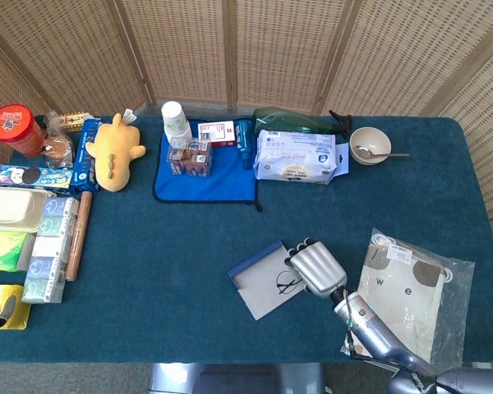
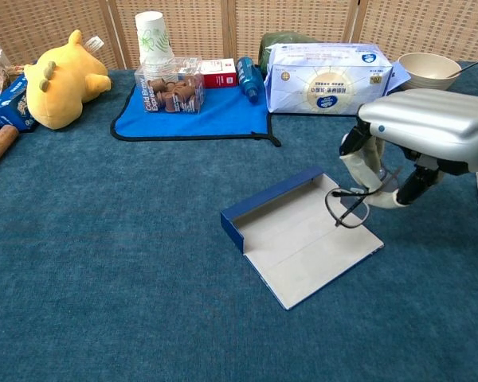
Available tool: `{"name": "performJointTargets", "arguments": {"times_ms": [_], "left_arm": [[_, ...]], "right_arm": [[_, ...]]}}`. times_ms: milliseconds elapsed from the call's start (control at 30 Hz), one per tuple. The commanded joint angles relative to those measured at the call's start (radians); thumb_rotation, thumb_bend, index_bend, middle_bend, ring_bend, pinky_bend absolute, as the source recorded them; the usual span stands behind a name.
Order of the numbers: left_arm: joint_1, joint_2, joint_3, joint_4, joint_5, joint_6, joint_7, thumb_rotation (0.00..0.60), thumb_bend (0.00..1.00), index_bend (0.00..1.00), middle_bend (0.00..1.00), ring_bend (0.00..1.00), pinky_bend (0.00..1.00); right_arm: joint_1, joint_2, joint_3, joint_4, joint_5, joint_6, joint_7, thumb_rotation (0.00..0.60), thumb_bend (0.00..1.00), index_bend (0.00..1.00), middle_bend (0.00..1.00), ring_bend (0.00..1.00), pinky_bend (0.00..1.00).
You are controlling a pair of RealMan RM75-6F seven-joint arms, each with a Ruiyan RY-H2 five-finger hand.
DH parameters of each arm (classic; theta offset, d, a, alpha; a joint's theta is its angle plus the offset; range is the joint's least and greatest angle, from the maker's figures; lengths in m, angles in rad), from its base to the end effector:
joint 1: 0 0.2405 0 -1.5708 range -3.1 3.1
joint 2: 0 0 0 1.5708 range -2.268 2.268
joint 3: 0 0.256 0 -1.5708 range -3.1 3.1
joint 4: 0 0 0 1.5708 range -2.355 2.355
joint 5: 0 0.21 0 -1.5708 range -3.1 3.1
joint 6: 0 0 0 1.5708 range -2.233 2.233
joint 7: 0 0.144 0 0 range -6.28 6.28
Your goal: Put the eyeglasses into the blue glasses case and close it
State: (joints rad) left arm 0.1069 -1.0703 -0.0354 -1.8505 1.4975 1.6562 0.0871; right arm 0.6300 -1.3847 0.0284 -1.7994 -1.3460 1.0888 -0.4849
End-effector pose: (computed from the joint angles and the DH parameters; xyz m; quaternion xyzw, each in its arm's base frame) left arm -0.2901 0.1196 0.1773 -0.5030 -0.4266 -0.3996 0.6367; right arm -0.1383 -0.2644 0.0137 0.7985 -0.2932 0.3724 0.3711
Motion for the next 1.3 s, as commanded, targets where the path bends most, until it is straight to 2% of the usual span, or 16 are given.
{"name": "performJointTargets", "arguments": {"times_ms": [33,400,900,1300], "left_arm": [[0.000,0.000,0.000,0.000,0.001,0.001,0.000,0.600,0.30,0.18,0.09,0.00,0.00],[0.008,-0.001,0.006,0.013,0.001,0.008,-0.015,0.600,0.29,0.18,0.09,0.00,0.00],[0.017,-0.002,0.010,0.034,0.003,0.016,-0.044,0.600,0.29,0.17,0.09,0.00,0.00],[0.018,-0.005,0.012,0.044,0.004,0.016,-0.054,0.600,0.29,0.17,0.09,0.00,0.00]], "right_arm": [[-0.002,-0.011,-0.006,-0.010,-0.005,-0.003,-0.014,0.600,0.29,0.72,0.57,0.53,0.42],[0.021,-0.078,-0.008,-0.027,-0.004,-0.049,-0.088,0.600,0.28,0.71,0.56,0.53,0.42],[0.043,-0.144,0.014,0.042,0.053,-0.079,-0.133,0.600,0.28,0.71,0.56,0.53,0.42],[0.053,-0.171,0.032,0.100,0.101,-0.093,-0.122,0.600,0.27,0.70,0.56,0.52,0.42]]}}
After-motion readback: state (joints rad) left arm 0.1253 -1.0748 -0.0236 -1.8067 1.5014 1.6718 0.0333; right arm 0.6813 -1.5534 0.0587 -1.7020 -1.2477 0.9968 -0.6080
